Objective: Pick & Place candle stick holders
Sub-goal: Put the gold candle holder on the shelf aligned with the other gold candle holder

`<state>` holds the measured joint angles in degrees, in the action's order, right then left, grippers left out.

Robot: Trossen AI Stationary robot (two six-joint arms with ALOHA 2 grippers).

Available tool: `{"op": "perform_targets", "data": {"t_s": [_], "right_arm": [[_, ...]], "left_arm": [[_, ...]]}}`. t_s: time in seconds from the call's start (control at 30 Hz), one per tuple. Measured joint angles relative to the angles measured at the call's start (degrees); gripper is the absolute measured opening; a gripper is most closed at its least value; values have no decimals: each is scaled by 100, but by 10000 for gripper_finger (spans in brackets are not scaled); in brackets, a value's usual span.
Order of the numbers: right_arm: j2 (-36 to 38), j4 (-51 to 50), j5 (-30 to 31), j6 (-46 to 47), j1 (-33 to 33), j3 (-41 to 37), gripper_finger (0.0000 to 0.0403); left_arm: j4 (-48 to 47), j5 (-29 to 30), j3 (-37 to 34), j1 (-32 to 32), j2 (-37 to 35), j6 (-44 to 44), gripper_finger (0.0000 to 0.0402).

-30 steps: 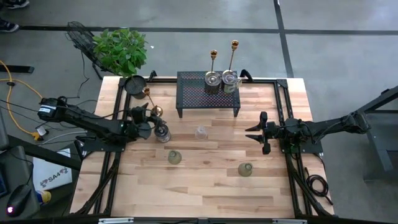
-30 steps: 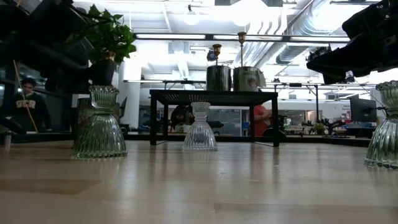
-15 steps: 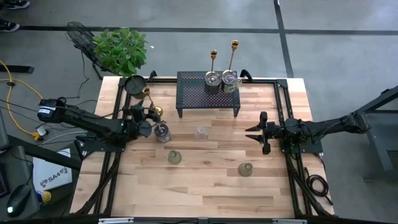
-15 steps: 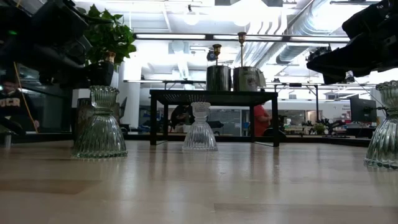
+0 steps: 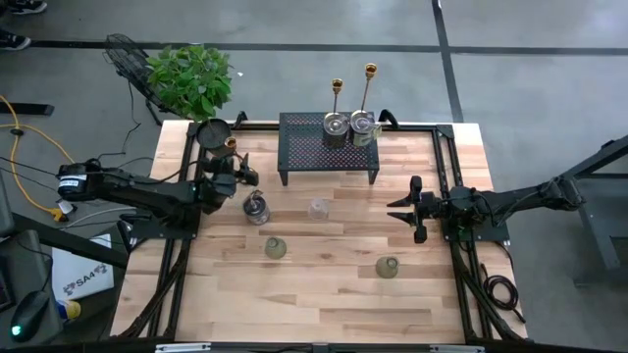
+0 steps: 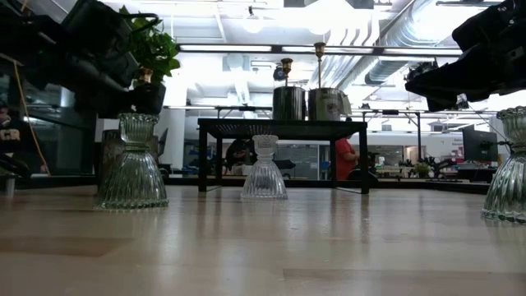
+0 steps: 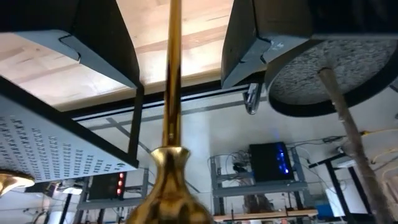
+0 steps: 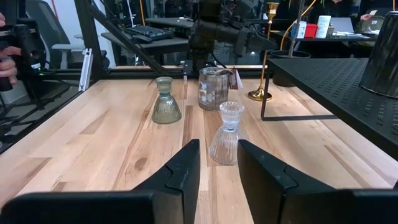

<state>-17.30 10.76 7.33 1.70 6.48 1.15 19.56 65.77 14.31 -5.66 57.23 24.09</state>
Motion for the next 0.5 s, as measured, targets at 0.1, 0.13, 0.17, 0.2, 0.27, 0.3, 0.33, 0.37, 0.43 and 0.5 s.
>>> {"op": "perform_targets", "data": {"t_s": [0.1,0.13,0.17,0.2,0.27,0.3,0.33,0.37,0.43,0.5], "right_arm": [[0,0,-2,1,1,0,99],[0,0,0,1,2,0,99],[0,0,-2,1,2,0,99],[0,0,0,1,0,0,99],[0,0,0,1,1,0,99],[0,0,0,1,2,0,99],[0,0,-2,-1,2,0,99],[0,0,-2,0,2,0,99],[0,0,-1,0,1,1,99],[0,0,-2,-1,2,0,99]], "left_arm": [[6,-52,0,4,0,-4,202],[6,-79,0,4,-2,-4,192],[6,-98,0,4,-1,-4,182],[6,-116,0,4,-2,-4,171],[4,-157,0,4,0,-4,148],[4,-179,0,4,0,-4,137],[2,-198,0,4,-2,-4,126],[2,-200,0,4,-1,-4,116],[2,-203,0,4,0,-4,98],[-1,-235,0,4,0,-4,83]]}}
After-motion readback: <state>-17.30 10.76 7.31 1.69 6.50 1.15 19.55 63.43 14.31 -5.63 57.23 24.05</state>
